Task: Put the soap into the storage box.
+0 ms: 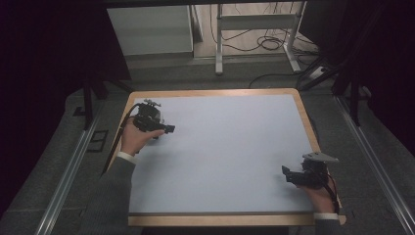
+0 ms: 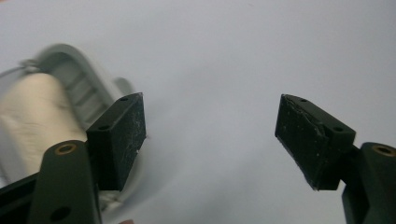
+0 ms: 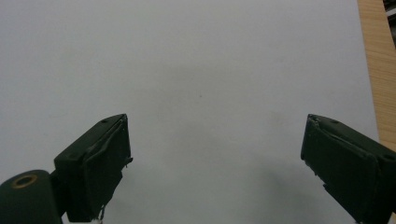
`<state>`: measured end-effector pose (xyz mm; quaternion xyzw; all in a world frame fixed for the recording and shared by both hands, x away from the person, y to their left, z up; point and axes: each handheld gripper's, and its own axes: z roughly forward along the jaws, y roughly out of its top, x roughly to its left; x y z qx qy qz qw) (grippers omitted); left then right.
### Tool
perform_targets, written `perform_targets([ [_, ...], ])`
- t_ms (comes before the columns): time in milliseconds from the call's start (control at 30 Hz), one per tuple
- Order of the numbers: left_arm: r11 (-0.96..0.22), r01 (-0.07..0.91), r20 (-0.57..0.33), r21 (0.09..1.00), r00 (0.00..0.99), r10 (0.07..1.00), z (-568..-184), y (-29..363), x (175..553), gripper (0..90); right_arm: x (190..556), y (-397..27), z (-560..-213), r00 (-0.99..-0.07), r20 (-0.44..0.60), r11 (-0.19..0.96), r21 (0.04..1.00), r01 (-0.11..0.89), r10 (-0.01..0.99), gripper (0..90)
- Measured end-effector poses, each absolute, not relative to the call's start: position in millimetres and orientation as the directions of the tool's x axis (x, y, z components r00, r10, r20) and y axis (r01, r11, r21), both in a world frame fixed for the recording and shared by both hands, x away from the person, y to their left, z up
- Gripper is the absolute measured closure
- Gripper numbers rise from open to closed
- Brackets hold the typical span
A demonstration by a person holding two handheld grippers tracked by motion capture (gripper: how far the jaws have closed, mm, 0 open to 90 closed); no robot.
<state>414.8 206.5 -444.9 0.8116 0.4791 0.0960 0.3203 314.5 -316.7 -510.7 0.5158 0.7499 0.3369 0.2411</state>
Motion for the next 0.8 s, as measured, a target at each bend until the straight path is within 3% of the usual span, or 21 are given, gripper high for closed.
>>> perform_targets([
  [333, -0.390, 0.630, -0.133, 0.672, 0.620, 0.773, -460, 189, 369, 28.2, 313, -317, -509, -0.352, -0.018, 0.241, 0.761, 0.602, 0.936, 8.4],
  [800, -0.408, 0.652, -0.188, 0.639, 0.647, 0.739, -518, 182, 335, 28.1, 312, -314, -508, -0.360, -0.026, 0.250, 0.767, 0.592, 0.933, 8.5],
])
